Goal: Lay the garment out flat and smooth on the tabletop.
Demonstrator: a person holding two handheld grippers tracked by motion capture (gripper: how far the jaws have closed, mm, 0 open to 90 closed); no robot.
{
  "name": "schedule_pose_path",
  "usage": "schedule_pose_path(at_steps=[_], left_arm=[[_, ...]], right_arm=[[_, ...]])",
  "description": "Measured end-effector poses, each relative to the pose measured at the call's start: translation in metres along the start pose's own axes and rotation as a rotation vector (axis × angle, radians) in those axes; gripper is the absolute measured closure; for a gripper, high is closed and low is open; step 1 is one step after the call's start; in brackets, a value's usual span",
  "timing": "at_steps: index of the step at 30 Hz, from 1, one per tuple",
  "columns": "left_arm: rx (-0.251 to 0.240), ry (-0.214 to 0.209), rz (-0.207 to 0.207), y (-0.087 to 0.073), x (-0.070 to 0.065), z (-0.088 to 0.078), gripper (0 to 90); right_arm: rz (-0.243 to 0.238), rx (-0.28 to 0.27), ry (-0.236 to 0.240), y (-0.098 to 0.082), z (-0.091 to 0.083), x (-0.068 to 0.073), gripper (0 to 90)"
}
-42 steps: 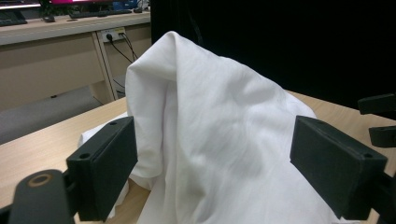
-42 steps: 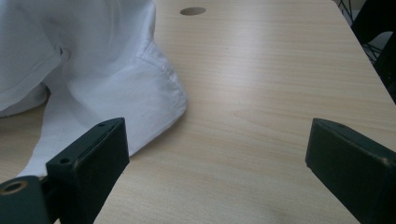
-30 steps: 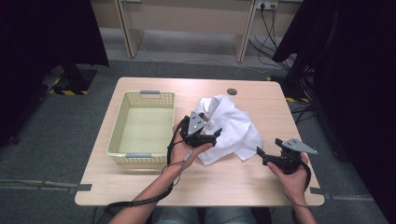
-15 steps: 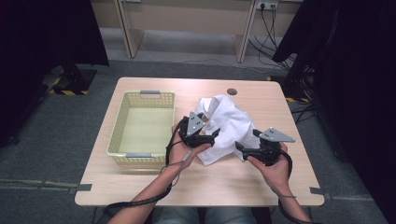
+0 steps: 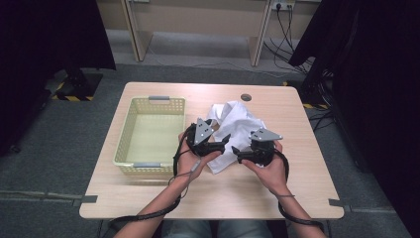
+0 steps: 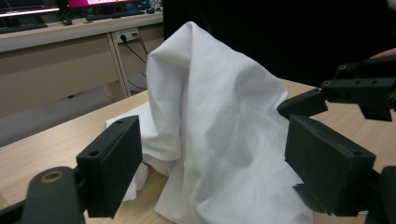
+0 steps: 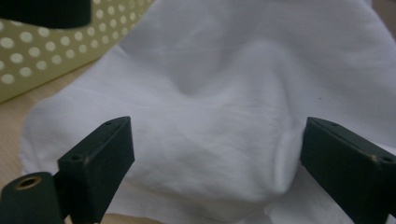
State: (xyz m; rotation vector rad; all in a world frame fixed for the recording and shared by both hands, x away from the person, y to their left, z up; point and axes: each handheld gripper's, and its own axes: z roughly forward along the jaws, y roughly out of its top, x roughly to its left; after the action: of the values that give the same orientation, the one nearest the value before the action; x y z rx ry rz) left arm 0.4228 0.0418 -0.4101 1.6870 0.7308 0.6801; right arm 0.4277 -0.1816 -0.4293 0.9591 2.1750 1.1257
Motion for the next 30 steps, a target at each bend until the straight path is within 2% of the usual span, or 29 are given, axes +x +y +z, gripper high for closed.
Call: schedule_pose_path(at_steps=[1, 4, 7, 9, 13, 17, 23, 27, 30], left_arm=[[-0.002, 0.002, -0.001, 0.0, 0.001, -0.001, 18.2], [-0.007, 0.005, -0.002, 0.001, 0.003, -0.003, 18.4], [-0.017, 0.009, -0.01, 0.001, 0.005, -0.004, 18.4], [-0.021, 0.013, -0.011, 0.001, 0.006, -0.005, 18.5], [-0.028, 0.017, -0.011, 0.001, 0.007, -0.006, 18.6], [-0.033, 0.017, -0.006, 0.0, 0.008, -0.007, 19.0], [-0.045, 0.019, -0.004, 0.001, 0.009, -0.008, 19.3], [-0.057, 0.013, 0.006, 0.002, 0.007, -0.009, 20.1], [-0.058, 0.006, 0.015, 0.002, 0.006, -0.009, 20.6]], right_arm=[[0.002, 0.005, 0.0, 0.0, 0.003, 0.001, 15.3], [-0.009, 0.026, -0.019, 0.001, 0.011, 0.002, 35.3], [0.017, 0.037, -0.031, 0.001, 0.017, 0.0, 54.2], [0.014, 0.043, -0.034, 0.003, 0.02, -0.001, 65.1], [0.036, 0.051, -0.04, 0.004, 0.024, -0.003, 80.6], [0.055, 0.045, -0.029, 0.005, 0.022, -0.004, 87.8], [0.066, 0.006, -0.01, 0.02, 0.008, -0.007, 89.5], [0.105, -0.047, -0.012, 0.036, -0.003, -0.019, 89.6], [0.126, -0.078, -0.035, 0.048, -0.009, -0.031, 89.6]])
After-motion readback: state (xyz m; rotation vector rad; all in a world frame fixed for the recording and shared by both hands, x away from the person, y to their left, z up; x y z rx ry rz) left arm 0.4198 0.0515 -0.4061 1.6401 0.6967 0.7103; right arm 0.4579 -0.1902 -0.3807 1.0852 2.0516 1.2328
